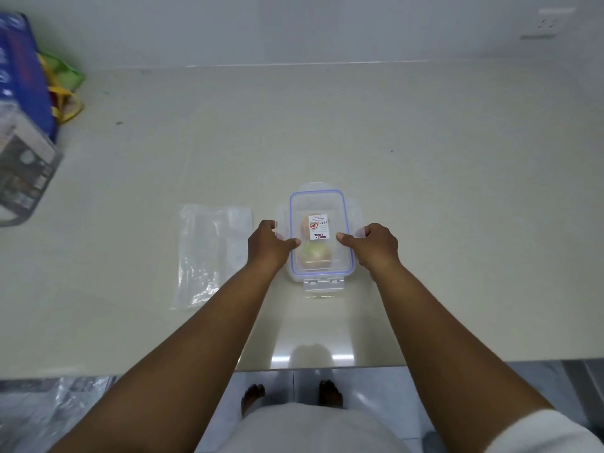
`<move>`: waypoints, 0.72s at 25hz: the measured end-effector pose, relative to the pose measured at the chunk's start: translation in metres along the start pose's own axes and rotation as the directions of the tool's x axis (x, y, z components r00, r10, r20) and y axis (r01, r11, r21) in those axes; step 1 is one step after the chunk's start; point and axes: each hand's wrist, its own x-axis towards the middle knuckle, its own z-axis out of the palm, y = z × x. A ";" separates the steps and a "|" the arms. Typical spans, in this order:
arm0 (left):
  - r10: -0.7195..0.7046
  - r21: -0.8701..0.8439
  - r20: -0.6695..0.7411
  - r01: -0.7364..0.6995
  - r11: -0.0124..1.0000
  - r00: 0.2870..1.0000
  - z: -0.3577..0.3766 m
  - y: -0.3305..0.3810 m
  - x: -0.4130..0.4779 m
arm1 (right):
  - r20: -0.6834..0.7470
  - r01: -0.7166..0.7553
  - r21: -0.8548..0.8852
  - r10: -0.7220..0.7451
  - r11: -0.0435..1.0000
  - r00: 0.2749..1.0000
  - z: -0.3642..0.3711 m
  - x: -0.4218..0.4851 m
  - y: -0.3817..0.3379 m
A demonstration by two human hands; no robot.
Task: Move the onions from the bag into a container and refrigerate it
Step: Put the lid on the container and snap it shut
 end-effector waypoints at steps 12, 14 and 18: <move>0.095 0.170 -0.073 -0.082 0.982 0.993 0.004 -0.013 0.011 | -0.111 0.106 -0.302 -0.145 0.948 0.983 0.022 -0.005 0.003; 0.128 0.278 -0.030 -0.115 0.954 0.991 0.004 -0.010 0.012 | -0.091 0.147 -0.405 -0.200 0.902 0.976 0.023 -0.004 -0.001; -0.018 0.239 0.112 -0.009 0.971 0.994 -0.002 -0.001 0.023 | 0.023 0.125 -0.423 -0.127 0.897 0.992 0.020 0.005 -0.012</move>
